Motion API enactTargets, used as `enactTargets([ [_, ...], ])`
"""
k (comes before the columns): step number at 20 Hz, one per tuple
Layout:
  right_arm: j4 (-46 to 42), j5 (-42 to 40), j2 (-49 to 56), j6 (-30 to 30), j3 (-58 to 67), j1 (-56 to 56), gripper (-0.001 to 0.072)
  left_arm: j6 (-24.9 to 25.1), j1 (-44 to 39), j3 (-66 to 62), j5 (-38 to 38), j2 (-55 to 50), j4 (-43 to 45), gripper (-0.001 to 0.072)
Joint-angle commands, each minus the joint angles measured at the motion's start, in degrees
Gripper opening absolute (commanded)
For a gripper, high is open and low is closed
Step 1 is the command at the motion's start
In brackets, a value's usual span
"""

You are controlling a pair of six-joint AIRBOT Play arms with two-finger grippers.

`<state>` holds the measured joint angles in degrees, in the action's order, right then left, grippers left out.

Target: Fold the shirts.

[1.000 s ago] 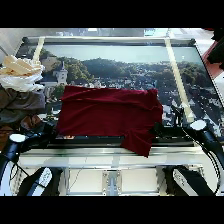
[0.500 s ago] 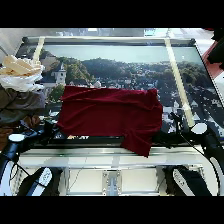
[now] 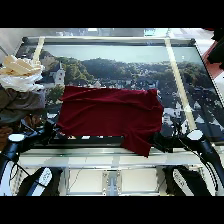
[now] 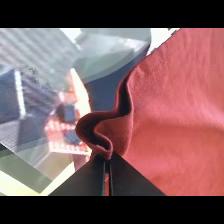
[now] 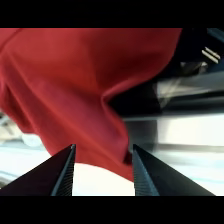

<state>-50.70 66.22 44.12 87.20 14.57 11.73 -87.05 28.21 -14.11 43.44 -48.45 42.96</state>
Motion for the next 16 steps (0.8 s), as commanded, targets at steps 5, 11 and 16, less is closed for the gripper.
enactTargets([
  [5,9.7,-8.6,0.6,-7.1,-3.5,0.0,0.0083,0.3,0.0,-0.1,0.3,0.0,-0.1,0.0011],
  [11,17.1,-7.1,0.2,-14.3,-1.3,0.0,0.0023,6.1,0.0,-4.9,1.4,0.0,-1.6,0.0012],
  [16,6.5,-0.5,-4.2,-11.5,9.9,0.0,0.0023,12.6,0.0,-21.5,12.5,0.3,-1.3,0.0011],
])
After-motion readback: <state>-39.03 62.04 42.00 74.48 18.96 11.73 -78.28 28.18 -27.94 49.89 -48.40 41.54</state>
